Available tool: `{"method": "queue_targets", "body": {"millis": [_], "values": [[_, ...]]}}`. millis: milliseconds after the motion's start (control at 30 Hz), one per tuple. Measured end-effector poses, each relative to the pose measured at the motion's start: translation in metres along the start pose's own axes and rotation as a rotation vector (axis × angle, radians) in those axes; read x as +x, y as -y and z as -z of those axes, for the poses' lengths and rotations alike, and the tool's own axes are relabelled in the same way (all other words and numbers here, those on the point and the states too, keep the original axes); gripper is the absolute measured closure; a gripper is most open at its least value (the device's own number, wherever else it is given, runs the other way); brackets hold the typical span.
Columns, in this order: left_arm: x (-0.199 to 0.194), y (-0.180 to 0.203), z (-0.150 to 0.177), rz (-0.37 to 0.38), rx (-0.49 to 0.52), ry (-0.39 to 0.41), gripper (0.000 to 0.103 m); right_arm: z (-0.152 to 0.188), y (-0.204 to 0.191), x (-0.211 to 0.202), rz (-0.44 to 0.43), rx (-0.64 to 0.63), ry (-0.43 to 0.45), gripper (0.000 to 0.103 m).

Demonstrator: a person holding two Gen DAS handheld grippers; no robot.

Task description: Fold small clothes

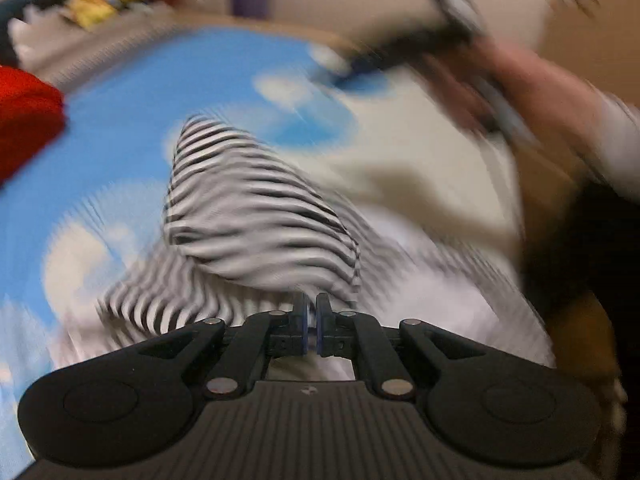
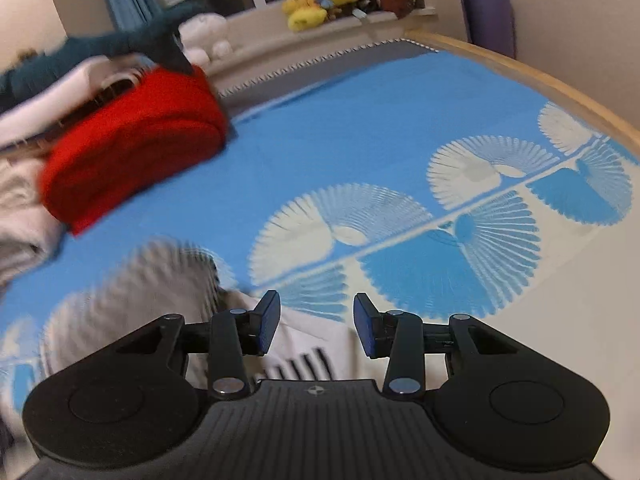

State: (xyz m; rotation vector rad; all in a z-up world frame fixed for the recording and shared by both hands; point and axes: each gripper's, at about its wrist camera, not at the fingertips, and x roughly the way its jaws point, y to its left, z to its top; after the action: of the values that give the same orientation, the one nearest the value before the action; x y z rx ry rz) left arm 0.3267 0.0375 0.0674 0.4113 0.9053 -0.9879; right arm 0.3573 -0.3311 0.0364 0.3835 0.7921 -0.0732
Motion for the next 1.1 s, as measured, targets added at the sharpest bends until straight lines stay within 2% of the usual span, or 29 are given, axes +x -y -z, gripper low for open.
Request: {"method": "queue_targets", "body": {"millis": [33,100,167,200,267,333,400,467,633,700,733,767,800,833,867,933,1000,1067,1100], "values": [[-0.013,0.008,0.012,-0.024,-0.021,0.013,0.088,0.001,-0.003,-0.003,-0.021,0.003,0.002,0.055],[-0.031,0.002,0.025,-0.119,-0.204,0.086,0.058,0.006,-0.008,-0.003,-0.060,0.005,-0.021,0.053],[-0.037,-0.019,0.041,-0.210,-0.478,0.163,0.057,0.017,-0.013,0.004,-0.109,0.029,-0.089,0.053],[-0.031,-0.032,0.047,-0.239,-0.611,0.174,0.057,0.023,-0.014,0.009,-0.122,0.044,-0.132,0.053],[-0.001,-0.059,0.064,-0.270,-0.893,0.132,0.057,0.035,-0.018,0.020,-0.128,0.058,-0.209,0.053],[0.030,-0.082,0.076,-0.269,-1.075,0.054,0.058,0.047,-0.023,0.031,-0.129,0.051,-0.263,0.053],[0.053,-0.098,0.092,-0.233,-1.184,0.023,0.058,0.059,-0.032,0.040,-0.120,0.032,-0.302,0.053],[0.074,-0.108,0.095,-0.183,-1.220,-0.008,0.058,0.067,-0.038,0.048,-0.117,0.014,-0.335,0.053],[0.100,-0.098,0.103,-0.118,-1.225,-0.035,0.062,0.078,-0.047,0.069,-0.120,0.030,-0.384,0.053],[0.106,-0.090,0.103,-0.096,-1.206,-0.042,0.082,0.079,-0.051,0.077,-0.135,0.038,-0.403,0.053],[0.107,-0.089,0.102,-0.100,-1.195,-0.044,0.089,0.080,-0.053,0.081,-0.144,0.044,-0.412,0.053],[0.108,-0.089,0.102,-0.113,-1.183,-0.049,0.102,0.081,-0.054,0.084,-0.155,0.052,-0.424,0.054],[0.102,-0.083,0.101,-0.129,-1.178,-0.045,0.102,0.082,-0.055,0.087,-0.164,0.053,-0.434,0.064],[0.094,-0.085,0.099,-0.152,-1.178,-0.027,0.102,0.082,-0.055,0.088,-0.173,0.054,-0.438,0.089],[0.084,-0.088,0.097,-0.181,-1.170,0.007,0.103,0.081,-0.053,0.088,-0.161,0.075,-0.424,0.102],[0.054,-0.092,0.087,-0.208,-1.144,0.117,0.103,0.072,-0.042,0.079,-0.177,0.167,-0.369,0.102],[0.014,-0.093,0.076,-0.228,-1.091,0.259,0.103,0.053,-0.029,0.057,-0.267,0.279,-0.277,0.102],[-0.016,-0.092,0.073,-0.250,-1.041,0.361,0.103,0.038,-0.022,0.032,-0.310,0.300,-0.178,0.102],[-0.024,-0.092,0.076,-0.249,-1.036,0.377,0.103,0.035,-0.017,0.024,-0.319,0.311,-0.146,0.102]]}}
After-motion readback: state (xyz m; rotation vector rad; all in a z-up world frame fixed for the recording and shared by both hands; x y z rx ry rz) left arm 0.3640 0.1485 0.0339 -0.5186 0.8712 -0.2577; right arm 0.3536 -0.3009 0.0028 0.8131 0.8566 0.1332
